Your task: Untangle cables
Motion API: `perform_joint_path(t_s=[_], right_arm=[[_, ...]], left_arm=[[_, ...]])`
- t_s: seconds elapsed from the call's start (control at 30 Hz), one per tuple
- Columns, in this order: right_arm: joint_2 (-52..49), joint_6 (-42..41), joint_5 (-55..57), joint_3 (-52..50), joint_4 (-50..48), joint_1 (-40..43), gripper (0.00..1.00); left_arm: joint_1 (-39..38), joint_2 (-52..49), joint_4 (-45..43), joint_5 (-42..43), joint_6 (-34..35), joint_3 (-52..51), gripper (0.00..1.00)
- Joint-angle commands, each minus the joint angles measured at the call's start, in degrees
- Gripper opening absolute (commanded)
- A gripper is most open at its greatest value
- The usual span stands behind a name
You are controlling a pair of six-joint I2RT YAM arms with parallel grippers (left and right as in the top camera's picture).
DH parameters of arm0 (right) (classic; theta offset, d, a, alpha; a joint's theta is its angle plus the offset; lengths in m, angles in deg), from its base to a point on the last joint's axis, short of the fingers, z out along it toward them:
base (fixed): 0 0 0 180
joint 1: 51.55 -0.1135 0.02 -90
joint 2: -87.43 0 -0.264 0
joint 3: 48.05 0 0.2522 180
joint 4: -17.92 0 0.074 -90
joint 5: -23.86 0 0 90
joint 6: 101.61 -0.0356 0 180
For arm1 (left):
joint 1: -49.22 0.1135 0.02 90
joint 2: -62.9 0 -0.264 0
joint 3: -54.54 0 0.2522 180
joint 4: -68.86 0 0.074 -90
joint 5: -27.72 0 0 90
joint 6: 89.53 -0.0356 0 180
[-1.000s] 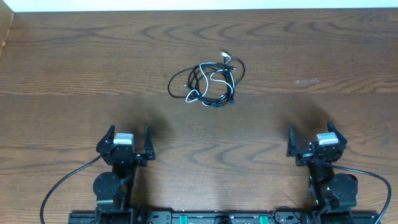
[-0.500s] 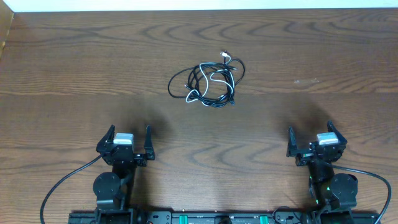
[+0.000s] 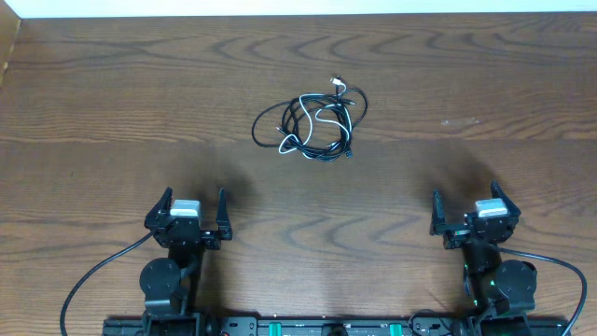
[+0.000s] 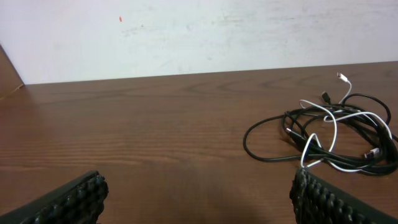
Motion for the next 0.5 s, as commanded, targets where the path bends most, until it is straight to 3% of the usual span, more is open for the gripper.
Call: perform_joint_path(t_s=[0.0,0.47], right_arm=[[0.0,0.6,0.5,-0.1,0.3,0.3,0.99],[0.0,0.6,0.5,-0.1,0.3,0.3,0.99]], left_arm=[[-0.2,0.4,1.9,0.9,0.5,-0.8,0.96],[-0.2,0.3,1.1,1.0,1.0,-0.4,0.96]])
